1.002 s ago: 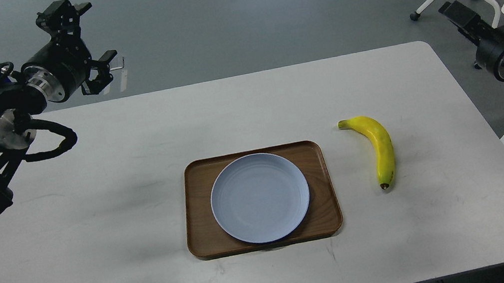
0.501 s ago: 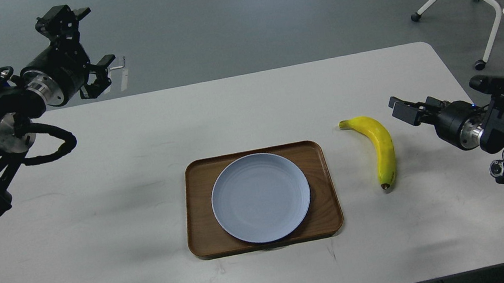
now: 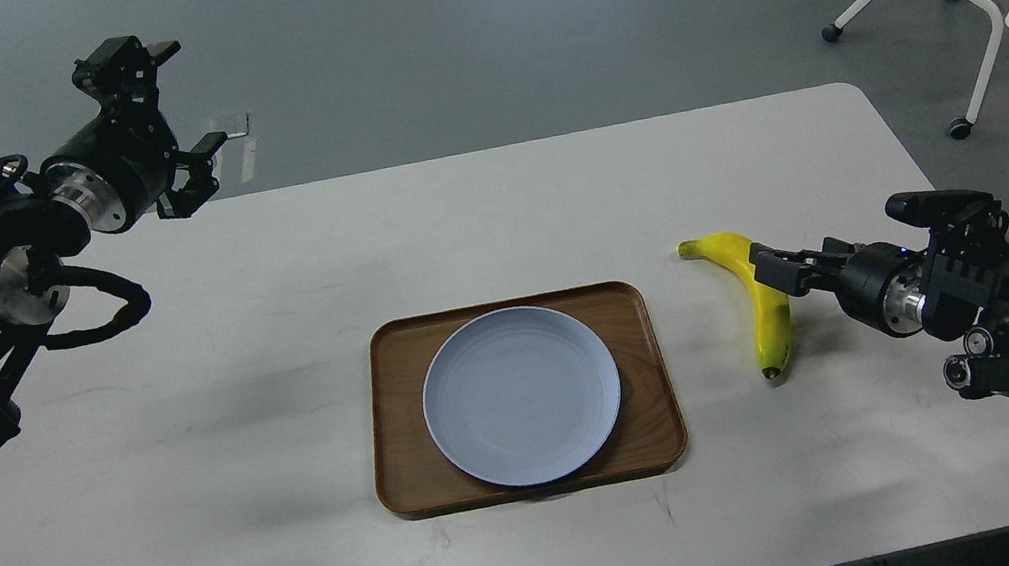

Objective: Place banana on plate with both arms
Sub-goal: 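Reach the right gripper to the yellow banana and grasp it, then lift the banana and move it over the blue plate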

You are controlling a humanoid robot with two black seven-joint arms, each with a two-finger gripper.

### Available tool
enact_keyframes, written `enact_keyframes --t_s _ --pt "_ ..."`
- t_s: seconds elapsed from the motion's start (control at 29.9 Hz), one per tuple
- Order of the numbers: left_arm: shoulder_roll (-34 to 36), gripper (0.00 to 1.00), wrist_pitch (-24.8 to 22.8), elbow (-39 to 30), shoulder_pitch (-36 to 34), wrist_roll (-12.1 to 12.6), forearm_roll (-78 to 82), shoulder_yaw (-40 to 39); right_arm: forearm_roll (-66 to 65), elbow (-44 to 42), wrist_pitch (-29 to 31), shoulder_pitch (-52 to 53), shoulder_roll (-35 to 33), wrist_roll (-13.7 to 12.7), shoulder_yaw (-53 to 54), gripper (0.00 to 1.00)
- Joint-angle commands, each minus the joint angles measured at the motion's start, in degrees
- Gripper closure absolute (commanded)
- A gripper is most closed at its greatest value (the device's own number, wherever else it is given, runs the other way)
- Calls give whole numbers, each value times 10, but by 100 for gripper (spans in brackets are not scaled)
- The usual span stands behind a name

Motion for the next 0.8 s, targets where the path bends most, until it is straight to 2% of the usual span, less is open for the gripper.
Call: enact_keyframes --t_s 0.0,0.17,0.2,0.3,0.33,0.37,0.5,0.63,0.77 --pt "5 2 -1 -4 6 0 0 0 0 0 0 0 9 0 -13 10" --pt "5 2 0 -6 17 -1 1 0 0 0 0 1 21 -3 -17 16" --pt "5 2 0 -6 18 -1 1 0 0 0 0 0 23 -5 -20 21" --pt "6 2 0 -6 20 -2 1 0 2 0 0 -1 29 -13 -27 49" --pt "6 2 0 -6 19 -5 1 0 8 0 0 -1 30 -18 -28 83" --pt "6 2 0 -6 20 -6 1 0 9 0 0 -2 30 -22 -28 99" --pt "6 2 0 -6 20 -9 1 0 23 6 0 0 31 -65 -27 100" --pt "7 2 0 -6 20 -9 1 0 24 8 -1 7 33 -66 -20 100" --pt "7 2 0 -6 26 -9 1 0 17 63 -8 19 10 -45 34 100"
